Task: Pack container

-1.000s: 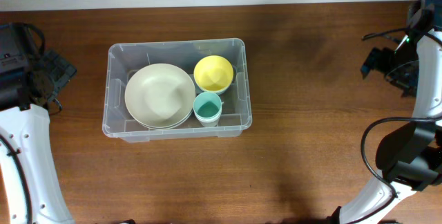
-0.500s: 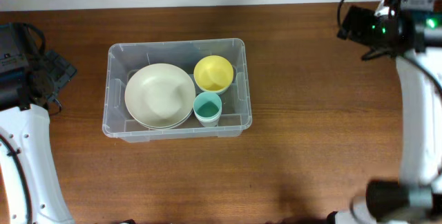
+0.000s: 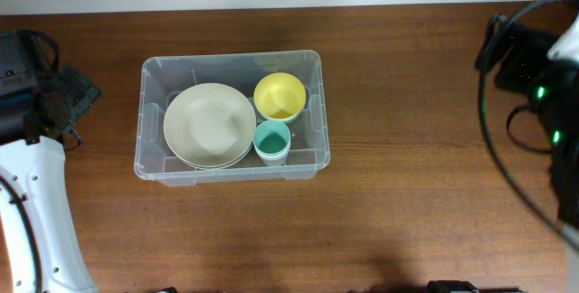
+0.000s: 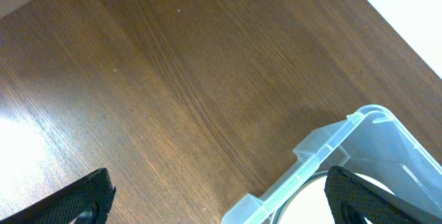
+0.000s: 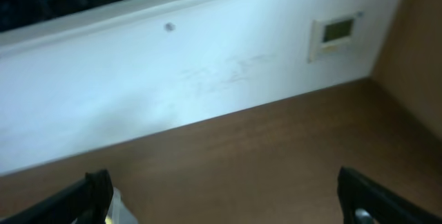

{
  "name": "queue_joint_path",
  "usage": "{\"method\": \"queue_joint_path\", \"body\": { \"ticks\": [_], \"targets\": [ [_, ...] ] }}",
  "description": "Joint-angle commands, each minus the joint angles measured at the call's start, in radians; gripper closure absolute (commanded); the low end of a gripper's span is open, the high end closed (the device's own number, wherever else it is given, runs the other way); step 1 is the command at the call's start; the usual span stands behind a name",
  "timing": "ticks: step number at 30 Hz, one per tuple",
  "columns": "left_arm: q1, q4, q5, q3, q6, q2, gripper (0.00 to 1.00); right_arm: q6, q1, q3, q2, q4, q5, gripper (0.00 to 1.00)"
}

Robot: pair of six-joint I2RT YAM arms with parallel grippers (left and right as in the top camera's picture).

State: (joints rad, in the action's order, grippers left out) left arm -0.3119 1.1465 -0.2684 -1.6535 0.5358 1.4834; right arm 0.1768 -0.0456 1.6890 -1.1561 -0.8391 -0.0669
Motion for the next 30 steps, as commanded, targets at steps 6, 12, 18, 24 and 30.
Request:
{"method": "queue_joint_path", "body": {
  "ticks": [6, 12, 18, 24, 30],
  "targets": [
    [-0.005, -0.002, 0.003, 0.005, -0.002, 0.006, 0.0, -0.12, 0.007, -0.523, 0.377, 0.335, 0.157, 0.01],
    [-0.005, -0.002, 0.003, 0.005, -0.002, 0.006, 0.0, -0.116, 0.007, -0.758, 0.64, 0.35, 0.29, 0.01],
    [-0.005, -0.002, 0.003, 0.005, -0.002, 0.006, 0.0, -0.118, 0.006, -0.943, 0.875, 0.428, 0.325, 0.01],
    [-0.005, -0.003, 0.003, 0.005, -0.002, 0.006, 0.0, -0.122, 0.006, -1.106, 1.018, 0.587, 0.326, 0.01],
    [-0.005, -0.002, 0.003, 0.005, -0.002, 0.006, 0.0, -0.299, 0.006, -1.209, 1.062, 0.703, 0.396, 0.01]
  ]
}}
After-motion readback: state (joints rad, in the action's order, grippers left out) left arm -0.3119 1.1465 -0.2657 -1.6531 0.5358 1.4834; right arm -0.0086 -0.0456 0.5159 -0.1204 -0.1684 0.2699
